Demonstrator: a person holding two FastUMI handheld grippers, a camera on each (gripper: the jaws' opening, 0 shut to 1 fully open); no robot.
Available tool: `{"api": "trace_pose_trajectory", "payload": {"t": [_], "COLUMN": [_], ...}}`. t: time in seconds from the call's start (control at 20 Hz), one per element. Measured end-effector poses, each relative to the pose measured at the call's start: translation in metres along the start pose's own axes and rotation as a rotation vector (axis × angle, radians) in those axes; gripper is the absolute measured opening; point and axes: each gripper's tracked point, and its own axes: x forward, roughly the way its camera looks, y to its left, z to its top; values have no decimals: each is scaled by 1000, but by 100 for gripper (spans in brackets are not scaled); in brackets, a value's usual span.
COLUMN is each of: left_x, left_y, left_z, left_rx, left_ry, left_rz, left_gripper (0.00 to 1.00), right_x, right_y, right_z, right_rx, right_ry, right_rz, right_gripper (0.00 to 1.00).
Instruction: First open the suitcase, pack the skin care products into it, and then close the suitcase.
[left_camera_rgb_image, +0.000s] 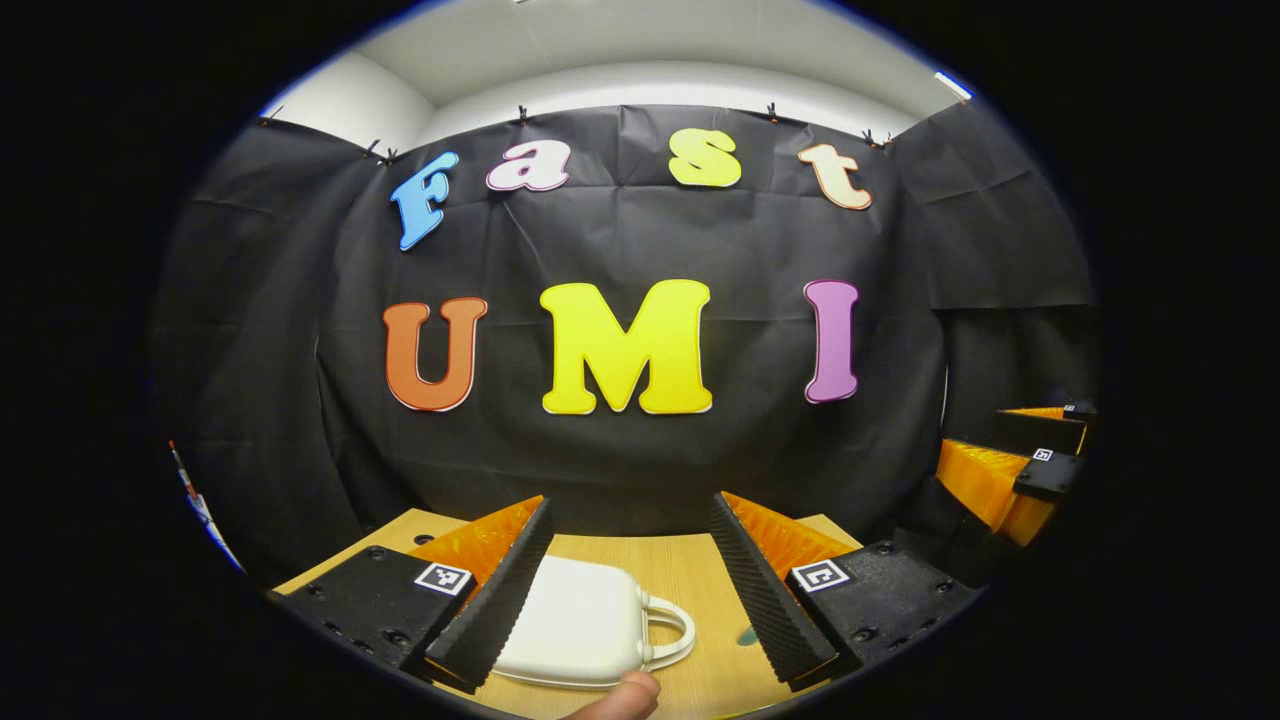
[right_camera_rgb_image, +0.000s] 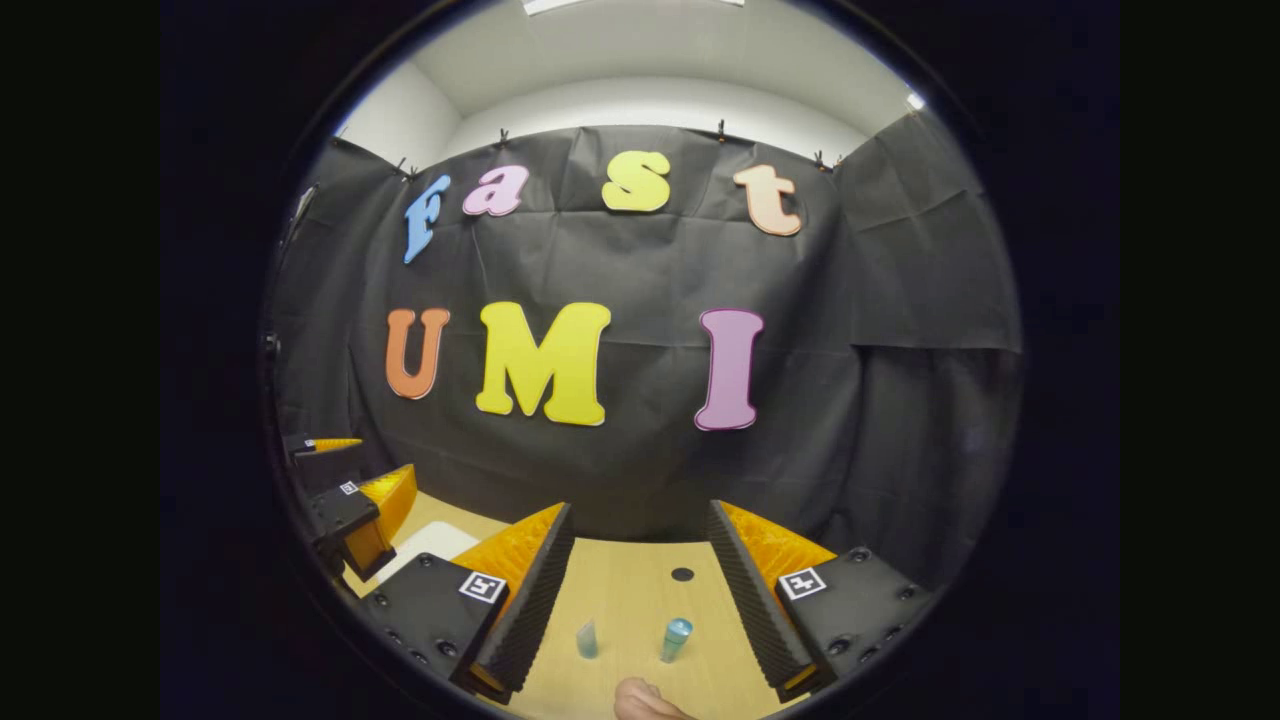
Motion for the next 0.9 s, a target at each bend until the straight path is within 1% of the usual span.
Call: {"api": "trace_pose_trajectory", "payload": {"t": [0.2,0.5,0.65,0.8,0.9], "left_x": [-1,5,12,13,14], "left_y": [-17,-24,-26,-31,-35], "left_z": [-7,-13,-23,-38,-41], "left_rx": [14,18,37,9,8], "left_ry": [16,24,38,77,79], "left_rz": [-33,-34,-27,-35,-37], "left_gripper": [100,100,100,100,100], "right_x": [-2,2,7,9,10], "right_y": [-10,-19,-32,-46,-58], "right_z": [-4,-10,-9,-12,-14], "right_rx": [2,-5,-8,-9,-18], "right_ry": [-1,13,8,15,21], "right_rz": [-10,-16,-37,-58,-78], "right_gripper": [80,80,80,80,80]}}
